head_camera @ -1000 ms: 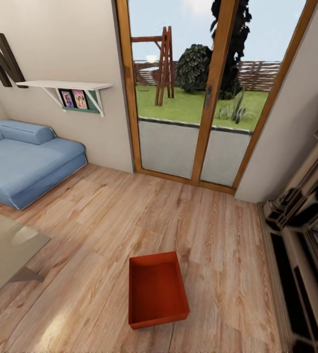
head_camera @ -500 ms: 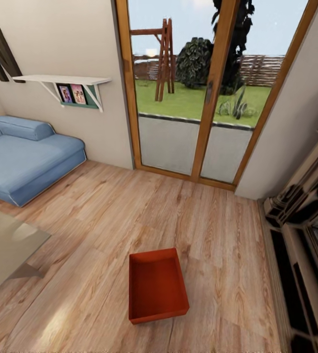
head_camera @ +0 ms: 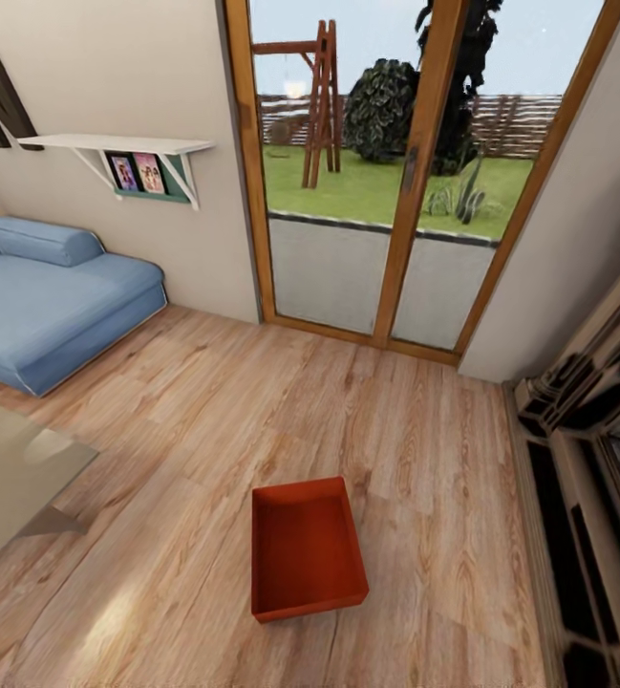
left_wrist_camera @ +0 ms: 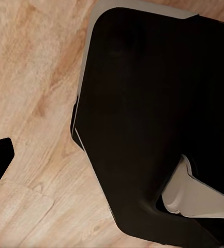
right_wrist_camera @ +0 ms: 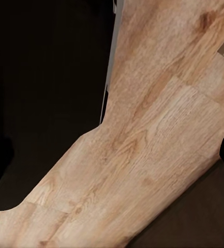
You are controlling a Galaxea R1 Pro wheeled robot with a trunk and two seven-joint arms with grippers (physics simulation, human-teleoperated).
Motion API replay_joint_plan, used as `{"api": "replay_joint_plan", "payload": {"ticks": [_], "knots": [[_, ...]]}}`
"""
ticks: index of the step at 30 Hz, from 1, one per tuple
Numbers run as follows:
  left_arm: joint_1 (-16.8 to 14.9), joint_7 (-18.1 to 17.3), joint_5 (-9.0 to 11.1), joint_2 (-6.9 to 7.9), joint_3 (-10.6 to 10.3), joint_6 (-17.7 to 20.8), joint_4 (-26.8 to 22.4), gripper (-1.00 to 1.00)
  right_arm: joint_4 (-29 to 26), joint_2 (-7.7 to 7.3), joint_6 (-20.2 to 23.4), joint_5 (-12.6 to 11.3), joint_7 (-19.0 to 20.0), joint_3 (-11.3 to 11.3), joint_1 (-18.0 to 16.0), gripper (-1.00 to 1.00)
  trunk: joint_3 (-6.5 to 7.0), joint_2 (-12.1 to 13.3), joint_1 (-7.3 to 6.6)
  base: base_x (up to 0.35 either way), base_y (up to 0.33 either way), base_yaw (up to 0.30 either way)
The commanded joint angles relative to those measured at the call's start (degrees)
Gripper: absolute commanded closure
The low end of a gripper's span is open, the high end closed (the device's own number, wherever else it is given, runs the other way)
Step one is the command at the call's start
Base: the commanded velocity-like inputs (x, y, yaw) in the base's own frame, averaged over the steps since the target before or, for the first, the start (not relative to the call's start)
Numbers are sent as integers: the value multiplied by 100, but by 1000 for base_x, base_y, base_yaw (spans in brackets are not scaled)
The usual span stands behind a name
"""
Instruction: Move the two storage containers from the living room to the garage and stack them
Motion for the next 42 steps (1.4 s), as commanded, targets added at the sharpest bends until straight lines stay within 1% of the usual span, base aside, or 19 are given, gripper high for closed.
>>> {"api": "replay_joint_plan", "payload": {"ticks": [1, 20, 34, 42], "knots": [[-3, 3, 25, 0, 11, -7, 2, -100, 17, 3, -32, -26, -13, 47, -7, -100, -18, -10, 2, 0, 0, 0], [-3, -55, 9, -16, 3, 69, 18, -100, 17, -1, -58, -44, -14, 43, -7, -100, -195, -10, 2, 0, 0, 0], [-3, -58, 8, -18, 2, 41, 18, -100, 17, -1, -59, -44, -6, 39, -7, -100, -325, -10, 2, 0, 0, 0], [-3, -58, 13, -18, 3, 15, 12, -100, 17, -1, -95, -44, -6, 30, -7, -100, -352, -10, 2, 0, 0, 0]]}}
